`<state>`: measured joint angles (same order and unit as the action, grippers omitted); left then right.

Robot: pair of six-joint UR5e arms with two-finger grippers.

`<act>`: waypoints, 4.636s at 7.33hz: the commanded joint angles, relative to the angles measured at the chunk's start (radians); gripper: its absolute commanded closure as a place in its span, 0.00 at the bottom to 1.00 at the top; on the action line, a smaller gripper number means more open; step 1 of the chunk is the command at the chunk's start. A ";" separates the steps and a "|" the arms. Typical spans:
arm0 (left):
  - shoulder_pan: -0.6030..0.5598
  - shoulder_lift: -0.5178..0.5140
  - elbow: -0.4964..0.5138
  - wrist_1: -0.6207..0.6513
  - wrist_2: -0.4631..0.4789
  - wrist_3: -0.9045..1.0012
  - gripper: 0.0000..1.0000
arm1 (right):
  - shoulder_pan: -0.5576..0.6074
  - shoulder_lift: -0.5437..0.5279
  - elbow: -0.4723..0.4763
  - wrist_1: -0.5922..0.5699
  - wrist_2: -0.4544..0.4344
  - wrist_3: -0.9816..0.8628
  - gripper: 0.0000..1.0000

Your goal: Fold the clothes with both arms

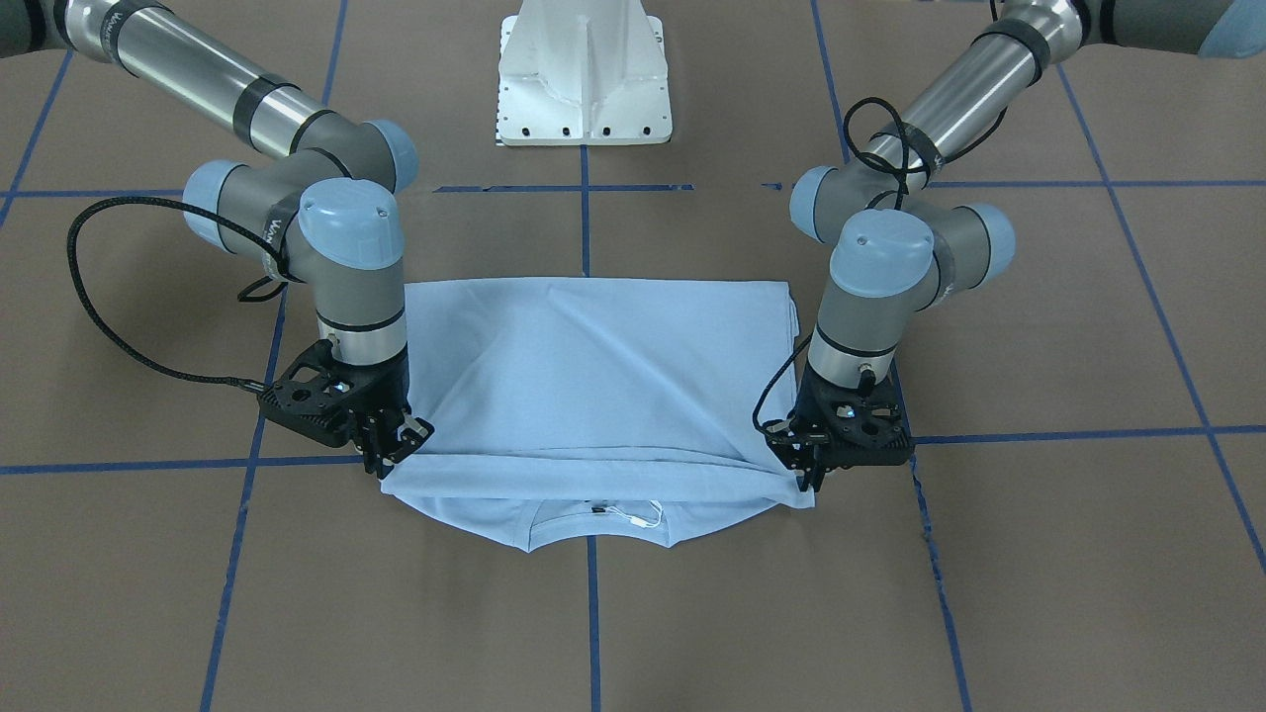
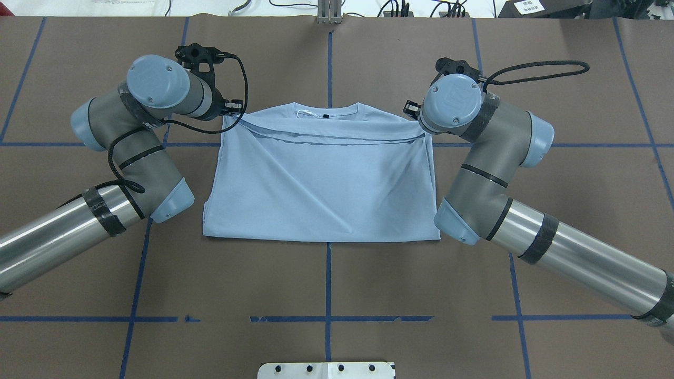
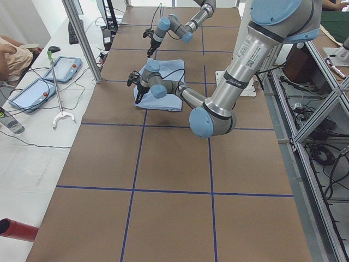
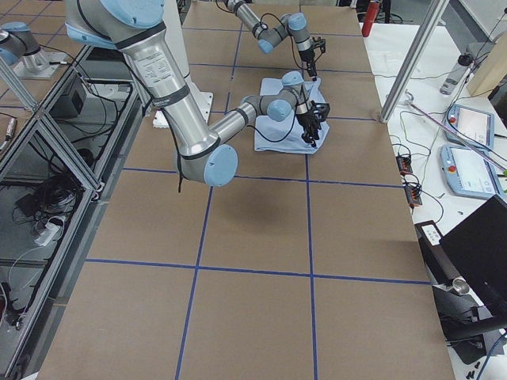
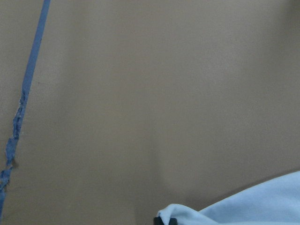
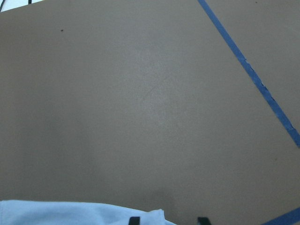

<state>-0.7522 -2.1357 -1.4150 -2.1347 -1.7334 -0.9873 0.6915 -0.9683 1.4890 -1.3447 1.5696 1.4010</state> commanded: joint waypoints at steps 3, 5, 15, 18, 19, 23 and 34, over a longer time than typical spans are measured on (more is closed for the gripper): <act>0.143 0.328 -0.385 -0.008 -0.031 -0.106 0.00 | 0.003 -0.009 0.031 0.002 0.004 -0.051 0.00; 0.250 0.358 -0.400 -0.008 0.066 -0.229 0.08 | 0.002 -0.010 0.031 0.002 0.003 -0.048 0.00; 0.306 0.381 -0.404 -0.005 0.077 -0.254 1.00 | 0.000 -0.009 0.030 0.002 0.000 -0.053 0.00; 0.182 0.393 -0.375 0.001 0.072 -0.046 1.00 | 0.000 -0.009 0.025 0.001 0.000 -0.053 0.00; 0.094 0.384 -0.308 -0.005 0.071 0.054 1.00 | 0.000 -0.009 0.025 0.001 0.000 -0.051 0.00; -0.169 -0.076 0.357 -0.118 0.074 0.291 1.00 | -0.001 -0.006 0.028 0.002 -0.002 -0.047 0.00; -0.185 -0.026 0.252 -0.246 0.006 0.322 0.00 | -0.139 0.399 -0.412 0.032 -0.099 0.102 0.18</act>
<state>-0.9408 -2.1620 -1.1594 -2.3800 -1.7276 -0.6650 0.5630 -0.6036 1.1305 -1.3133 1.4782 1.5023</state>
